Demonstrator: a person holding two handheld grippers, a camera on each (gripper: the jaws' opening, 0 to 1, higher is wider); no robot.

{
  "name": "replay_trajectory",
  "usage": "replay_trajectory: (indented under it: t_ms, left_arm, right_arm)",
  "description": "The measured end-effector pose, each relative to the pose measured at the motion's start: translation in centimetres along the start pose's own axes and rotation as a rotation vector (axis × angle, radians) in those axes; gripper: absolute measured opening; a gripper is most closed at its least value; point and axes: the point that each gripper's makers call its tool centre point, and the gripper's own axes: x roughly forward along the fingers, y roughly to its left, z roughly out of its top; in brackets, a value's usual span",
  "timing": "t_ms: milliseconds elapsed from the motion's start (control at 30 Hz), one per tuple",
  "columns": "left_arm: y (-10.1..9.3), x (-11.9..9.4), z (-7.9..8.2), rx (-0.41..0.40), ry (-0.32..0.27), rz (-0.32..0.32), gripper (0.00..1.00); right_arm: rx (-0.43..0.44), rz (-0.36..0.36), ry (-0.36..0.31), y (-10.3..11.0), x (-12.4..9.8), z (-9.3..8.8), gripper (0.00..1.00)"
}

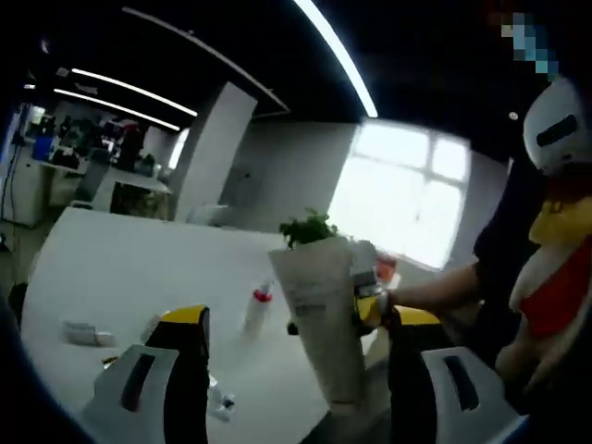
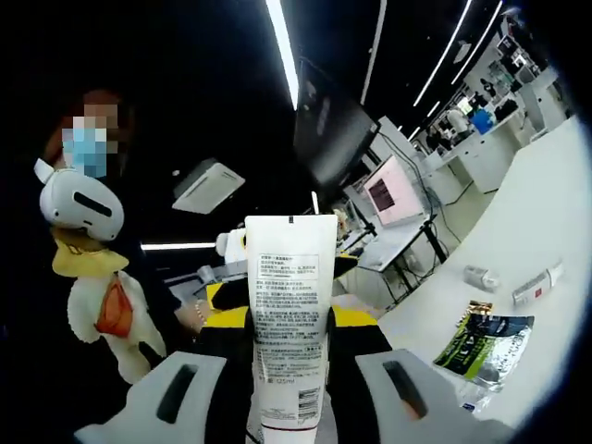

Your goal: Arrange the skincare products in the storage area until every visible bottle or jar stands upright without overlapping.

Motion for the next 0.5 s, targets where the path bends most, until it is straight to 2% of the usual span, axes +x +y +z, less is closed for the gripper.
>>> replay_trajectory:
  t_ms: [133, 233, 367, 400, 500]
  left_arm:
    - [-2.0, 0.6, 1.2, 0.014, -0.012, -0.114, 0.63]
    - [-3.1, 1.0, 1.6, 0.034, -0.010, -0.173, 0.58]
    - [-5.1, 1.3, 2.5, -0.031, -0.042, -0.321, 0.54]
    - [-5.9, 1.2, 2.9, -0.065, -0.056, -0.384, 0.53]
    - [-7.3, 1.0, 4.3, -0.110, -0.114, -0.502, 0.44]
  right_arm:
    - [0.002, 0.085, -0.010, 2.0, 0.4, 0.5, 0.29]
    - [0.016, 0.130, -0.014, 3.1, 0.4, 0.7, 0.29]
    - [0.044, 0.208, -0.016, 5.0, 0.3, 1.2, 0.29]
    - [0.065, 0.241, -0.021, 5.7, 0.3, 1.5, 0.29]
    - [0.110, 0.324, -0.014, 7.5, 0.4, 1.6, 0.29]
